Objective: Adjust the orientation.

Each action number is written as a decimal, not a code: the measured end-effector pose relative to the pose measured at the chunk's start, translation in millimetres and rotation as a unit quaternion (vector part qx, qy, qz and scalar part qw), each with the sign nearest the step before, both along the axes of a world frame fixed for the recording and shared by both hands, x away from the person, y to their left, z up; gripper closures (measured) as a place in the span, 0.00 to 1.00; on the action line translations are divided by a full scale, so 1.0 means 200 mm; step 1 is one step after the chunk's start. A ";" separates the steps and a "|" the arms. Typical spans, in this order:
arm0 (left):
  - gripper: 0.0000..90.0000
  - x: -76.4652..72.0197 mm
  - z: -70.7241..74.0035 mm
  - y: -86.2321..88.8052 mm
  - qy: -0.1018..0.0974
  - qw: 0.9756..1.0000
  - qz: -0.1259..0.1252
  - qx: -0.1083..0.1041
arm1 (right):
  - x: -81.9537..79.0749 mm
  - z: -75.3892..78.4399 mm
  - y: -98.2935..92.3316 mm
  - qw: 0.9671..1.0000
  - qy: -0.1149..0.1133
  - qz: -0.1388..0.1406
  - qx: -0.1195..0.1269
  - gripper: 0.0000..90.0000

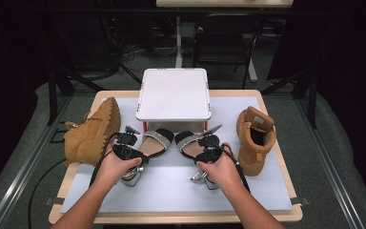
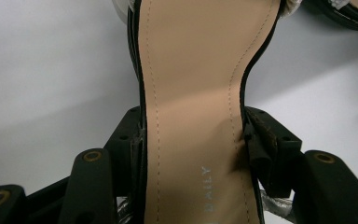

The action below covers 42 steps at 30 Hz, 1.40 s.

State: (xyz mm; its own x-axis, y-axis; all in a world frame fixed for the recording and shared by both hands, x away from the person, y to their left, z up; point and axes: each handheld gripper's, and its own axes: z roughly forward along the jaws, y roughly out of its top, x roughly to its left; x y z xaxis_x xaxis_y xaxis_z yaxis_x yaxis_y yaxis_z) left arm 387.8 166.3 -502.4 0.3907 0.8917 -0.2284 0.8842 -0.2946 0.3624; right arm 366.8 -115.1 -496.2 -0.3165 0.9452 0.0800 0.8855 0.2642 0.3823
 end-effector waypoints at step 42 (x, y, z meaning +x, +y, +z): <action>0.45 0.06 -0.08 -0.04 -0.004 1.000 0.028 -0.011 | 0.06 -0.05 0.03 0.999 -0.035 -0.020 0.021 0.39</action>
